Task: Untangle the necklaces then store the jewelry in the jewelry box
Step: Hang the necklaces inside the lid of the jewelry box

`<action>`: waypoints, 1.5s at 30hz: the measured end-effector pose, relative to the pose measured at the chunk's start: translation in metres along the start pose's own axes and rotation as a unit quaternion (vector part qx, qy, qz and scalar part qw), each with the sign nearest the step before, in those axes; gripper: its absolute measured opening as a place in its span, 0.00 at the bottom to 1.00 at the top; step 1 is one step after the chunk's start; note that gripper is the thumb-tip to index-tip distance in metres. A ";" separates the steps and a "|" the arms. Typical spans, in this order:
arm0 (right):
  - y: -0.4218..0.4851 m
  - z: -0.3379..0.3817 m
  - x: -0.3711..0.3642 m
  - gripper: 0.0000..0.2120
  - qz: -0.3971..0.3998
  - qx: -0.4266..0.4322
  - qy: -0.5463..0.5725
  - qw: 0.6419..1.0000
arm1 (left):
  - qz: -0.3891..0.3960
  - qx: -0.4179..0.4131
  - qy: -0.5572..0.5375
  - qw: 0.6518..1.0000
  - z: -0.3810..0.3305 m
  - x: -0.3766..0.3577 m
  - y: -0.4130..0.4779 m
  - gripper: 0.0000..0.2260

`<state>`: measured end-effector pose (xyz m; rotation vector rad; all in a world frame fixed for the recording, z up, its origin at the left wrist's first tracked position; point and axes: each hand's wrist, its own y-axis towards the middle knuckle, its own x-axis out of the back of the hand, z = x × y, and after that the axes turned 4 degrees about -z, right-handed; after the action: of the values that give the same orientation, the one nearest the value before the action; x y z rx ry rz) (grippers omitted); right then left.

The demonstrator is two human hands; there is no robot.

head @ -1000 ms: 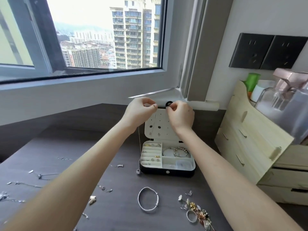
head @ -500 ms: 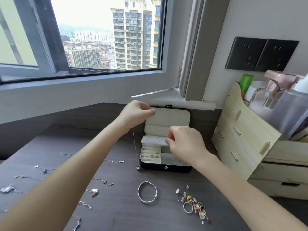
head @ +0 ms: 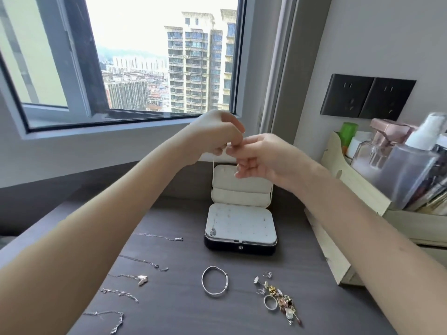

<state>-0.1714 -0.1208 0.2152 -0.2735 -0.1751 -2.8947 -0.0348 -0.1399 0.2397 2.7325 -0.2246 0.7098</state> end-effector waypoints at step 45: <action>0.099 -0.041 0.010 0.12 -0.125 0.068 -0.176 0.974 | -0.005 -0.152 0.305 0.940 0.183 -0.078 0.027 0.11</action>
<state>-0.1642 -0.2242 0.1871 -0.7916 -0.4975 -3.0327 -0.0269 -0.2207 0.0562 2.1008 -0.1574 1.3460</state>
